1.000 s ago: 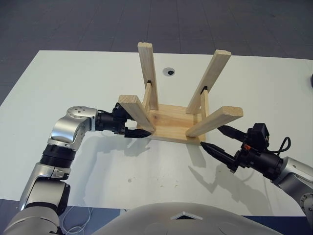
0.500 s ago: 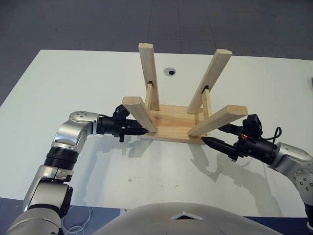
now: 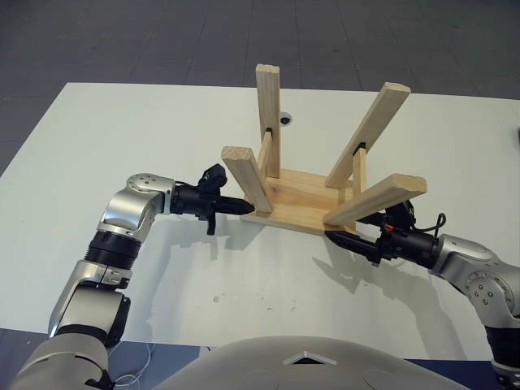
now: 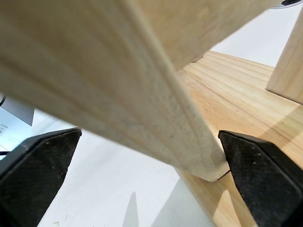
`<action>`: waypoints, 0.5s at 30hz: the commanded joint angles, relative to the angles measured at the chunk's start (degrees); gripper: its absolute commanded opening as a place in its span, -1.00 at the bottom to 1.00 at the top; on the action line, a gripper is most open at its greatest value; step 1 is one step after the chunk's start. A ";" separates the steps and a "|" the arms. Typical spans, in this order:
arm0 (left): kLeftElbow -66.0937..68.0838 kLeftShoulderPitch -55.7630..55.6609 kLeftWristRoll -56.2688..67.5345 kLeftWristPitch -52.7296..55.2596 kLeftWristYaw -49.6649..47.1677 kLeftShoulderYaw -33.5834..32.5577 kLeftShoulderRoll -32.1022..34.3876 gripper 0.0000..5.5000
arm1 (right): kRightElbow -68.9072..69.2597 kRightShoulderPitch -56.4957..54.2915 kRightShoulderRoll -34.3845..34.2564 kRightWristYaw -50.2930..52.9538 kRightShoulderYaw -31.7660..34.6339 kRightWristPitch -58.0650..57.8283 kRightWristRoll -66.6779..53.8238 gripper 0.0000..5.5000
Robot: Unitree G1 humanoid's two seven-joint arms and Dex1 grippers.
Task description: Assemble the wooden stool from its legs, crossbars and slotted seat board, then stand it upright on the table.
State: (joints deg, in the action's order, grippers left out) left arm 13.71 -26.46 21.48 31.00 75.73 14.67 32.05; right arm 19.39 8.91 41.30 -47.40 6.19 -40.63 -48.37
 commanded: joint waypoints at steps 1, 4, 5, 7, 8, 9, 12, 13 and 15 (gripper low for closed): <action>2.84 -2.94 -1.46 -1.61 0.74 -0.86 1.14 -0.75 | 0.54 0.09 0.39 -0.73 0.45 -0.81 0.62 0.96; 6.77 -5.48 -2.55 -3.46 2.59 -0.81 1.59 -0.56 | 0.23 -1.04 0.24 -0.56 0.65 -0.68 0.78 0.78; 8.15 -6.33 -3.07 -4.09 3.19 -0.54 1.50 -0.49 | 0.03 -1.49 0.13 -0.46 0.64 -0.56 0.97 0.72; 10.83 -8.15 -4.21 -5.40 4.30 0.22 0.80 -0.39 | -0.40 -2.40 -0.01 -0.47 0.63 -0.51 1.22 0.61; 11.83 -9.02 -4.54 -5.85 4.51 0.45 0.20 -0.31 | -0.55 -2.76 -0.06 -0.54 0.67 -0.43 1.36 0.54; 12.26 -9.75 -4.67 -6.00 4.84 0.69 -0.52 -0.27 | -0.55 -2.93 -0.01 -0.64 0.76 -0.47 1.35 0.50; 9.85 -9.69 -3.68 -4.09 7.04 1.52 -1.42 -0.07 | -0.76 -3.03 0.57 -1.42 0.84 -0.56 1.60 0.30; 8.47 -9.25 -3.17 -2.92 8.07 1.99 -1.35 -0.02 | -0.85 -2.79 0.82 -1.70 0.92 -0.52 1.81 0.25; 5.73 -8.18 -2.50 -1.18 9.55 2.69 -0.99 0.11 | -1.05 -2.14 1.24 -2.29 1.15 -0.55 2.26 0.13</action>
State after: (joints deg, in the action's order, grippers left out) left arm 22.50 -35.30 18.28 27.96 83.49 16.37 30.53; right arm 18.68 6.51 41.35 -48.89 6.67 -40.75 -46.67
